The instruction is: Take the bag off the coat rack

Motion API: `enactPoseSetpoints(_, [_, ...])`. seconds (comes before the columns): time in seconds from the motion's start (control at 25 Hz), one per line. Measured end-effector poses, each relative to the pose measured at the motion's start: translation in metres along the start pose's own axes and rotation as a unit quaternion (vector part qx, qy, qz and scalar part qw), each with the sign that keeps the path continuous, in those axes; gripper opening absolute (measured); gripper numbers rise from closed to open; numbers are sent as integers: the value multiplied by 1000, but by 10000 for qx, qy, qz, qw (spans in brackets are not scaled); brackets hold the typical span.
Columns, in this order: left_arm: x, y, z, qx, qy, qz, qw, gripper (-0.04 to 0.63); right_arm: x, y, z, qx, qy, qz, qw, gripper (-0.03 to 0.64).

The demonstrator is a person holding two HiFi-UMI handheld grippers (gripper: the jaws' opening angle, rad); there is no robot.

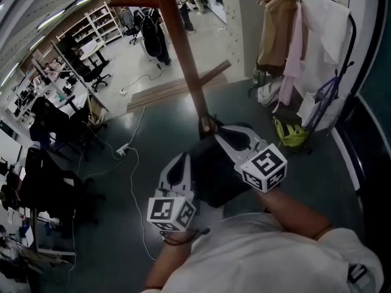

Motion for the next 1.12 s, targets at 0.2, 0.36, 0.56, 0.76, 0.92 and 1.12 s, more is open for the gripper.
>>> enactPoseSetpoints(0.2, [-12,5,0,-73,-90,-56,9999,6,-11,3,17,14,-146,-52,9999,34])
enactPoseSetpoints(0.36, [-18,7,-2,-27,-176,-102,9998,6,-21,4,26,34,-336,-173,9993,38])
enactPoseSetpoints(0.56, [-24,9,-7,-49,-353,-72,9993,6,-31,1,41,195,-426,-232,9986,45])
enactPoseSetpoints(0.76, [-27,9,-11,-24,-477,-57,9988,6,-43,15,43,79,-643,-544,9964,75])
enactPoseSetpoints(0.92, [-30,11,-15,-16,-594,-50,9982,6,-51,25,46,174,-786,-755,9939,77])
enactPoseSetpoints(1.12, [-33,14,-17,-15,-680,-64,9977,6,-55,32,48,247,-812,-787,9933,75])
Point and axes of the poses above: the fingertips, and each gripper's own axes: x backward along the fingers, z to its right, y out of its underside, the point moved 3 cm from there along x, backward along the fingers, and after that the axes turned 13 degrees about z, right-handed, at the moved point
